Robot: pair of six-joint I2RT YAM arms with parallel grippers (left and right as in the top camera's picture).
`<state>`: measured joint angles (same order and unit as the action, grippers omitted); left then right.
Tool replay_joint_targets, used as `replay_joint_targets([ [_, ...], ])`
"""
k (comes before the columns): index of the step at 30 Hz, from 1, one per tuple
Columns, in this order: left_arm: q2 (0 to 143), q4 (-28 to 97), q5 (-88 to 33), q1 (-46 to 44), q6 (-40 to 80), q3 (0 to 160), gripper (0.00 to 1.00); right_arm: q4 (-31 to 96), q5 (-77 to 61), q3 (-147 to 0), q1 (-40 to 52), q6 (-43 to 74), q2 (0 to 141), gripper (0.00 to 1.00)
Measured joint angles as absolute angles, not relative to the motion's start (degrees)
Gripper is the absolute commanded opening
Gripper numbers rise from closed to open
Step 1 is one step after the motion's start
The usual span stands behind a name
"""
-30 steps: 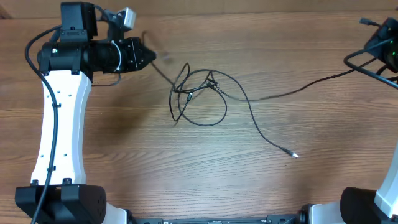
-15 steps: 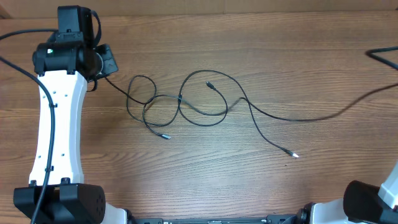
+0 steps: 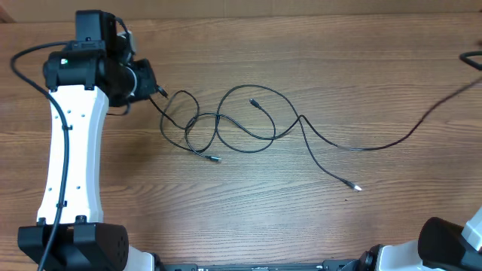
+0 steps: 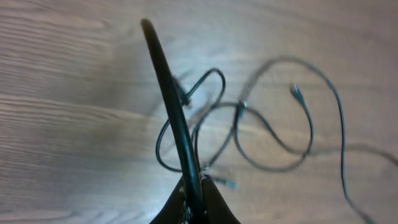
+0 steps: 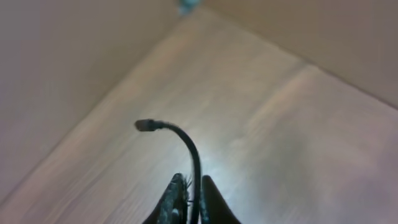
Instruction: Untangle cables
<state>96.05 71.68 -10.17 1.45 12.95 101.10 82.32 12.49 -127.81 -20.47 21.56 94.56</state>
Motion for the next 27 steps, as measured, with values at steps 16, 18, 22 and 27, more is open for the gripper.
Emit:
replay_joint_targets([
  [16, 96.1, 76.4, -12.1, 1.1, 8.7, 101.1, 0.04, 89.1, -14.0, -127.9, -16.8, 8.6, 98.2, 0.82],
  [18, 96.1, 76.4, -12.1, 1.1, 8.6, 101.1, 0.04, 93.4, -16.4, -127.9, -14.6, 7.0, 100.1, 0.82],
  [22, 96.1, 76.3, -12.1, 1.1, 8.5, 101.1, 0.04, 96.8, -18.3, -126.0, -9.1, 4.2, 104.0, 0.86],
  [27, 96.1, 76.3, -12.1, 1.1, 8.5, 101.1, 0.04, 95.5, -18.1, -116.5, -2.5, 1.3, 105.4, 0.87],
])
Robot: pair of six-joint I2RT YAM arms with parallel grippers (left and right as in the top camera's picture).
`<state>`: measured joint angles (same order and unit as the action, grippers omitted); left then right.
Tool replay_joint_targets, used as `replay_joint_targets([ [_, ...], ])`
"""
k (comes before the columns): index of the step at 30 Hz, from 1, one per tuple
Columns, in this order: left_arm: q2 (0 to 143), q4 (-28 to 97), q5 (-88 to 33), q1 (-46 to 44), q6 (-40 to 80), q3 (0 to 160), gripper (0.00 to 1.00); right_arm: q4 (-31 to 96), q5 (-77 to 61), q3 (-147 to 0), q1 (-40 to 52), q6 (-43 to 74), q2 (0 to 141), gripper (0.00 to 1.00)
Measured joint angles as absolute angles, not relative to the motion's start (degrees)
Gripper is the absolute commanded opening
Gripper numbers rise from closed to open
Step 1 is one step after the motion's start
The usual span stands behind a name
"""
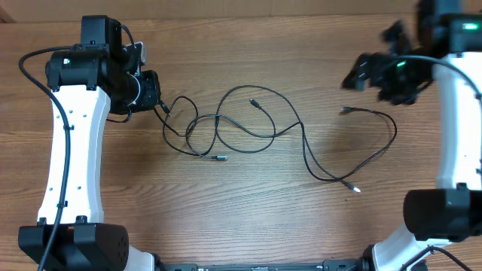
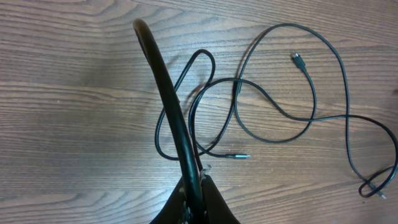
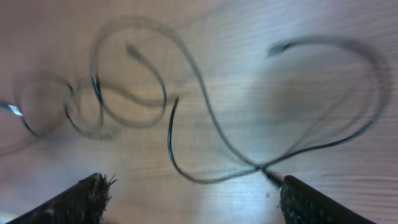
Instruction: Untangle cables
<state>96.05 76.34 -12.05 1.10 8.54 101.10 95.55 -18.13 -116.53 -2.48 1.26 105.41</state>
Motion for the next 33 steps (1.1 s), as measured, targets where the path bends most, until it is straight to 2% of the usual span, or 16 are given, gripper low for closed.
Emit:
replay_joint_targets([
  [6, 96.1, 76.3, -12.1, 1.1, 8.5, 101.1, 0.04, 89.8, -17.1, -102.0, 3.1, 0.2, 105.6, 0.87],
  [9, 96.1, 76.3, -12.3, 1.1, 8.5, 101.1, 0.04, 85.8, -16.6, -95.4, 5.4, 0.3, 105.7, 0.82],
  [11, 96.1, 76.3, -12.3, 1.1, 8.5, 101.1, 0.04, 82.1, -16.4, -91.3, 7.2, 0.3, 105.7, 0.76],
  [13, 96.1, 76.3, -12.3, 1.1, 8.5, 101.1, 0.04, 77.4, -16.3, -87.5, 9.2, 0.1, 105.7, 0.75],
  [15, 96.1, 76.3, -12.3, 1.1, 8.5, 101.1, 0.04, 71.0, -16.2, -82.5, 12.0, 0.2, 105.8, 0.64],
  [16, 96.1, 76.4, -12.3, 1.1, 8.5, 101.1, 0.04, 69.3, -16.3, -81.4, 12.5, 0.2, 105.8, 0.55],
  [17, 96.1, 76.2, -12.3, 1.1, 8.5, 101.1, 0.04, 66.0, -16.1, -79.7, 13.4, 0.4, 105.8, 0.33],
  [18, 96.1, 76.4, -12.3, 1.1, 8.5, 101.1, 0.04, 63.7, -15.9, -78.2, 14.2, 0.6, 105.8, 0.16],
  [19, 96.1, 76.3, -12.3, 1.1, 8.5, 101.1, 0.04, 62.2, -15.5, -77.0, 15.0, 0.2, 106.0, 0.04],
  [23, 96.1, 76.3, -12.3, 1.1, 8.5, 101.1, 0.04, 61.3, -9.1, -75.7, 17.0, 3.8, 106.1, 0.04],
  [27, 96.1, 76.4, -12.3, 1.1, 8.5, 101.1, 0.04, 67.2, 2.7, -79.3, 15.7, 11.8, 106.2, 0.04],
  [33, 96.1, 76.7, -12.4, 1.1, 8.5, 101.1, 0.04, 75.8, 13.4, -98.8, 9.6, 19.0, 106.5, 0.04],
])
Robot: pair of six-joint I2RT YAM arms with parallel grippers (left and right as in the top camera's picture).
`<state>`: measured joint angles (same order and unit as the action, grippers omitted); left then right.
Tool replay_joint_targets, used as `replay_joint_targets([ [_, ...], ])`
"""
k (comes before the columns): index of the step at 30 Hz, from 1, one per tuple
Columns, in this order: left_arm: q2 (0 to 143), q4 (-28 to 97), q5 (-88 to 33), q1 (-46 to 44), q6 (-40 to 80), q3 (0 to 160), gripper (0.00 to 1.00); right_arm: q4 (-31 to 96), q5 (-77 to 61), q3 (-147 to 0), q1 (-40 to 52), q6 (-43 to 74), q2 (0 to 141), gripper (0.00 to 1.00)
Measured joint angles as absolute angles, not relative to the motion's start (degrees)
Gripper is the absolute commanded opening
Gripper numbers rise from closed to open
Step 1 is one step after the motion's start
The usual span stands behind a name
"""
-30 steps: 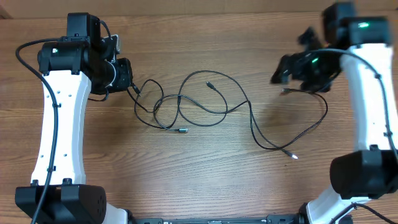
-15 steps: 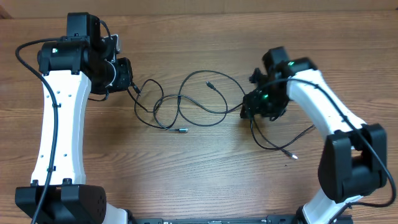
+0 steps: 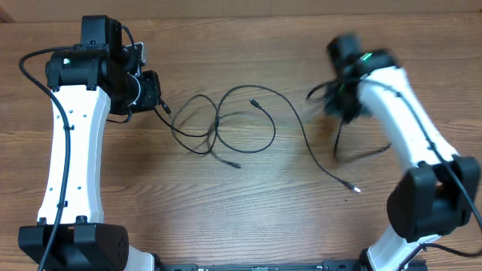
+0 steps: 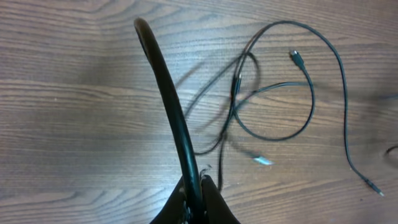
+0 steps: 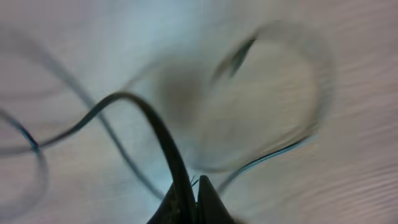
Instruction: Untangle cables
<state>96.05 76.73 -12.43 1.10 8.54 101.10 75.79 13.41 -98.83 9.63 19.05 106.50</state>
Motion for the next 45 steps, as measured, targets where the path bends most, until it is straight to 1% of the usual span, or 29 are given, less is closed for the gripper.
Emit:
replay_joint_targets([
  [3, 96.1, 76.9, -12.4, 1.1, 8.5, 101.1, 0.04, 78.5, 15.4, -111.3, 5.4, 20.3, 106.3, 0.04],
  [6, 96.1, 77.4, -12.4, 1.1, 8.5, 101.1, 0.04, 79.9, 16.3, -120.8, 0.5, 21.2, 106.2, 0.04],
  [10, 96.1, 77.9, -12.0, 1.1, 8.5, 101.1, 0.04, 80.8, 17.0, -129.0, -8.1, 23.2, 106.0, 0.04],
  [16, 96.1, 78.0, -12.0, 1.1, 8.5, 101.1, 0.04, 83.1, 17.0, -131.3, -20.6, 30.2, 105.7, 0.04],
  [20, 96.1, 78.0, -11.8, 1.1, 8.5, 101.1, 0.04, 84.5, 16.9, -131.3, -25.8, 34.8, 105.7, 0.04],
  [27, 96.1, 78.0, -11.8, 1.1, 8.5, 101.1, 0.04, 84.0, 14.2, -131.3, -28.0, 37.2, 105.7, 0.04],
  [33, 96.1, 78.0, -11.8, 1.1, 8.5, 101.1, 0.04, 84.1, 6.5, -131.3, -26.2, 31.3, 105.7, 0.04],
  [38, 96.1, 78.0, -11.8, 1.1, 8.5, 101.1, 0.04, 84.7, 6.0, -131.2, -23.0, 26.6, 105.8, 0.04],
  [40, 96.1, 78.0, -11.8, 1.1, 8.5, 101.1, 0.04, 84.9, 7.3, -131.2, -22.8, 25.7, 106.0, 0.15],
  [41, 96.1, 78.0, -11.8, 1.1, 8.5, 101.1, 0.04, 85.0, 8.0, -131.1, -22.9, 25.4, 106.0, 0.27],
  [43, 96.1, 78.0, -11.8, 1.1, 8.5, 101.1, 0.04, 85.3, 9.3, -130.6, -23.2, 24.9, 106.0, 0.59],
  [44, 96.1, 78.0, -11.8, 1.1, 8.5, 101.1, 0.04, 85.6, 10.0, -130.4, -23.3, 24.7, 106.0, 0.67],
  [45, 96.1, 78.0, -11.8, 1.1, 8.5, 101.1, 0.04, 85.7, 10.4, -130.1, -23.3, 24.7, 106.0, 0.73],
])
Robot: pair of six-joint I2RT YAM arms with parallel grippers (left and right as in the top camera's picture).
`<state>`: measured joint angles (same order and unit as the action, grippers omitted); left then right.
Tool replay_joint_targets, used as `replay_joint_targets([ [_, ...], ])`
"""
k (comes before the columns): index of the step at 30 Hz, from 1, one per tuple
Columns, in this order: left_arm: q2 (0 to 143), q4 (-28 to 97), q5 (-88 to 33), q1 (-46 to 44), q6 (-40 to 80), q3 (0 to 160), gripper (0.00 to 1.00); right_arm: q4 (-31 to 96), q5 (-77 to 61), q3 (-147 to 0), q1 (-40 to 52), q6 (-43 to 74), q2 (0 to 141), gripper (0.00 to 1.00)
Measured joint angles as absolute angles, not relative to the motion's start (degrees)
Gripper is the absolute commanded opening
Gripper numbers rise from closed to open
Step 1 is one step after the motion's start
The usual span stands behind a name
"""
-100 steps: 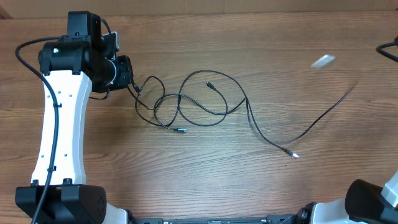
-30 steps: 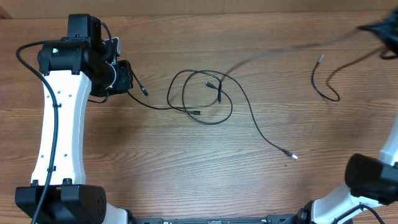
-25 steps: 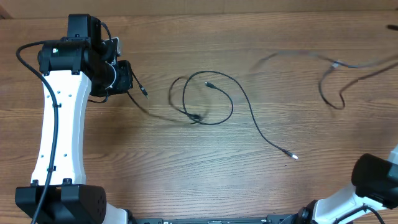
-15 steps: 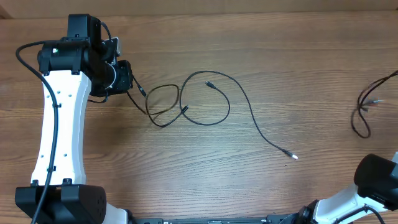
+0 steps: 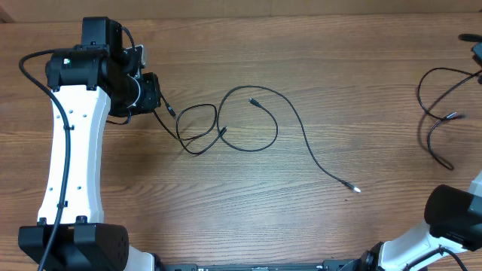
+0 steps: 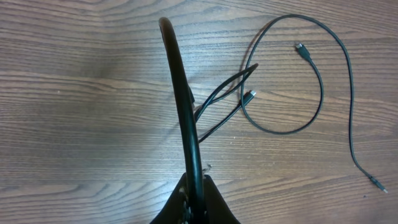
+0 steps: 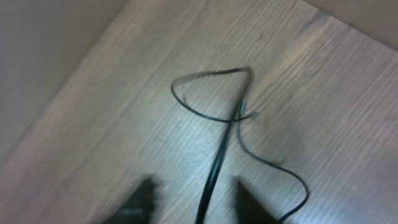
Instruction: Untangle cables
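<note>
Two thin black cables lie apart on the wooden table. The first cable (image 5: 260, 139) loops across the middle and ends in a plug (image 5: 355, 189); in the left wrist view the same first cable (image 6: 283, 127) curls to the right. My left gripper (image 6: 194, 190) is shut on its thick end, which arches up past the fingers. The second cable (image 5: 435, 113) lies bunched at the far right, also seen as a loop (image 7: 211, 93) in the blurred right wrist view. My right gripper (image 7: 196, 205) stands open over it, the cable running between its spread fingers.
The table's back edge (image 5: 301, 16) runs along the top of the overhead view. The left arm's white link (image 5: 71, 150) stretches down the left side. A corner of the table edge (image 7: 93, 56) shows in the right wrist view.
My right gripper was shut on the second cable over the middle right; now it is open at the far right and that cable lies there, clear of the first. The first cable's loops have tightened.
Both cables lay crossed mid-table, each gripper shut on one end. Then my right gripper was open over the right side. Then it was shut on the second cable near the middle. Now that cable lies apart at the far right. My left gripper kept its hold.
</note>
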<state>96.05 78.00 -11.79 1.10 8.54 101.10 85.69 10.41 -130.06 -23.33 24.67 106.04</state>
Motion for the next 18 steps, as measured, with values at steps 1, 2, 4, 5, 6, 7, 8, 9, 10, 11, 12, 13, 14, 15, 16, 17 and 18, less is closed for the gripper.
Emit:
replay_joint_targets([
  [1, 96.1, 78.0, -11.8, 1.1, 8.5, 101.1, 0.04, 85.8, 10.7, -129.9, -23.4, 24.6, 106.0, 0.77],
  [2, 96.1, 77.8, -12.1, 1.1, 8.5, 101.1, 0.04, 85.8, 10.9, -129.6, -23.6, 24.2, 106.1, 0.8],
  [4, 96.1, 77.2, -12.7, 1.1, 8.5, 101.1, 0.04, 86.2, 10.9, -129.5, -23.6, 24.0, 106.2, 0.85],
  [5, 96.1, 76.8, -13.3, 1.1, 8.5, 101.1, 0.04, 86.6, 10.9, -129.3, -23.6, 23.9, 106.2, 0.86],
  [6, 96.1, 76.3, -13.9, 1.1, 8.5, 101.1, 0.04, 87.0, 10.8, -129.3, -23.6, 23.9, 106.2, 0.87],
  [7, 96.1, 75.9, -14.7, 1.1, 8.5, 101.1, 0.04, 87.6, 10.6, -129.2, -23.6, 23.9, 106.3, 0.9],
  [8, 96.1, 75.2, -15.7, 1.1, 8.5, 101.1, 0.04, 88.1, 10.4, -129.2, -23.5, 24.0, 106.3, 0.93],
  [9, 96.1, 74.8, -16.5, 1.1, 8.5, 101.1, 0.04, 88.7, 10.3, -129.2, -23.5, 23.9, 106.4, 0.98],
  [10, 96.1, 74.3, -17.5, 0.8, 8.5, 101.1, 0.04, 89.5, 10.1, -129.2, -23.5, 23.9, 106.4, 1.0],
  [11, 96.1, 73.7, -18.5, 0.7, 8.4, 101.1, 0.04, 90.2, 9.7, -129.2, -23.5, 23.9, 106.4, 1.0],
  [12, 96.1, 73.1, -19.7, 0.4, 8.3, 101.1, 0.04, 90.8, 9.2, -129.2, -23.5, 23.8, 106.4, 1.0],
  [13, 96.1, 72.3, -21.3, -0.1, 7.7, 101.1, 0.04, 91.4, 8.6, -129.2, -23.5, 23.9, 106.4, 1.0],
  [14, 96.1, 71.7, -22.4, -0.5, 7.4, 101.1, 0.04, 91.9, 7.8, -129.2, -23.5, 23.9, 106.4, 1.0],
  [15, 96.1, 71.0, -23.9, -1.1, 7.0, 101.1, 0.04, 92.3, 7.0, -129.2, -23.5, 23.7, 106.4, 1.0],
  [16, 96.1, 70.1, -25.6, -1.8, 6.6, 101.1, 0.04, 92.7, 5.3, -129.2, -23.5, 22.9, 106.4, 1.0],
  [17, 96.1, 69.3, -27.5, -2.5, 5.9, 101.1, 0.04, 92.8, 3.6, -129.2, -23.5, 22.1, 106.4, 1.0],
  [18, 96.1, 68.4, -30.2, -3.3, 5.0, 101.1, 0.04, 92.8, 1.6, -129.2, -23.5, 20.8, 106.4, 1.0],
])
